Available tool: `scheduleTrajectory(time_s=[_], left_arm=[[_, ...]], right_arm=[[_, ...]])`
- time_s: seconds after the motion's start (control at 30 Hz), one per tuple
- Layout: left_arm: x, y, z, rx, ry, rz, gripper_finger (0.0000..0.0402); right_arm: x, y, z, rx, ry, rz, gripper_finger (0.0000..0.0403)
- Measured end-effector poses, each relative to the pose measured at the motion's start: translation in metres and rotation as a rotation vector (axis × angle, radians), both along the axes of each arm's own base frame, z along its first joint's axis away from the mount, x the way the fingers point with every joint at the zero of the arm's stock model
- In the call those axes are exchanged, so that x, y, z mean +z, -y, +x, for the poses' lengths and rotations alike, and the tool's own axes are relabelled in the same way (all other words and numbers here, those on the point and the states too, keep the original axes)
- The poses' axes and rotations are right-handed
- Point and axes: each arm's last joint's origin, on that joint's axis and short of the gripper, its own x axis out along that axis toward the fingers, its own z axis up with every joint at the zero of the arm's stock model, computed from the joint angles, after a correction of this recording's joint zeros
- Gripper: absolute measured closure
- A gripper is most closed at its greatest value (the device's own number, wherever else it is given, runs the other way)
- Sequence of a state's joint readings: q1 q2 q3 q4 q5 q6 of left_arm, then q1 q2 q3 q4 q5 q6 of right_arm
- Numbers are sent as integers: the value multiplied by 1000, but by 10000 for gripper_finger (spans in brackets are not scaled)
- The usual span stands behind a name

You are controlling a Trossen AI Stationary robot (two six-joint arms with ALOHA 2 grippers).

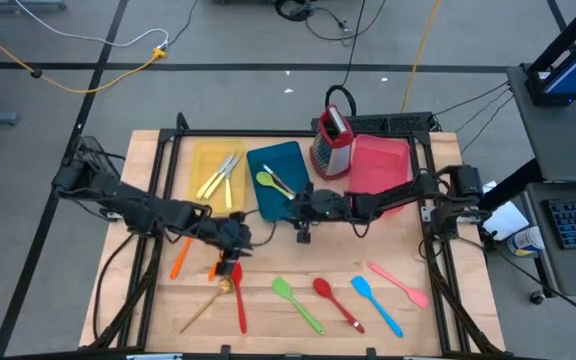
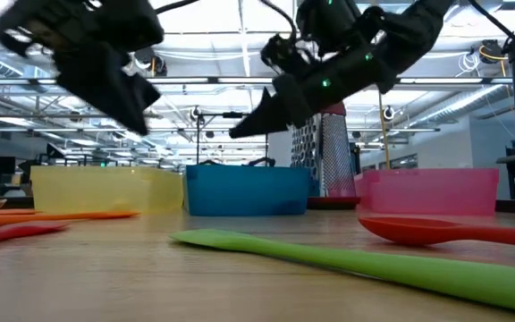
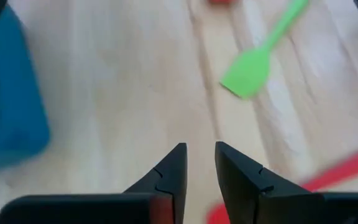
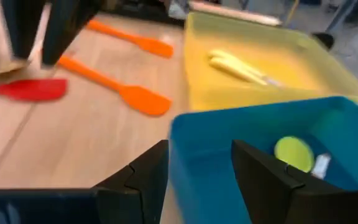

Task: Pick & Place Kitchen Items
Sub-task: Put the gold serving spoon into the blue bin

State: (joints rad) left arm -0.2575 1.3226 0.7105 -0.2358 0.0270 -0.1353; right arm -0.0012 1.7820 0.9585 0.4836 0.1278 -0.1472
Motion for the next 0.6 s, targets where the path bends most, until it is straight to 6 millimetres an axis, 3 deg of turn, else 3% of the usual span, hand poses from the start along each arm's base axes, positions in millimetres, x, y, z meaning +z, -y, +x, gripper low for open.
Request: scheduleTrajectory(time_s=[0.4, 0.6], left_arm=[[-4, 41, -20, 168, -170, -240, 313], [-10, 46, -33, 321, -335, -317, 313]], right_arm=[[6, -18, -4, 43, -2, 12, 226], [4, -17, -4, 43, -12, 3, 225]])
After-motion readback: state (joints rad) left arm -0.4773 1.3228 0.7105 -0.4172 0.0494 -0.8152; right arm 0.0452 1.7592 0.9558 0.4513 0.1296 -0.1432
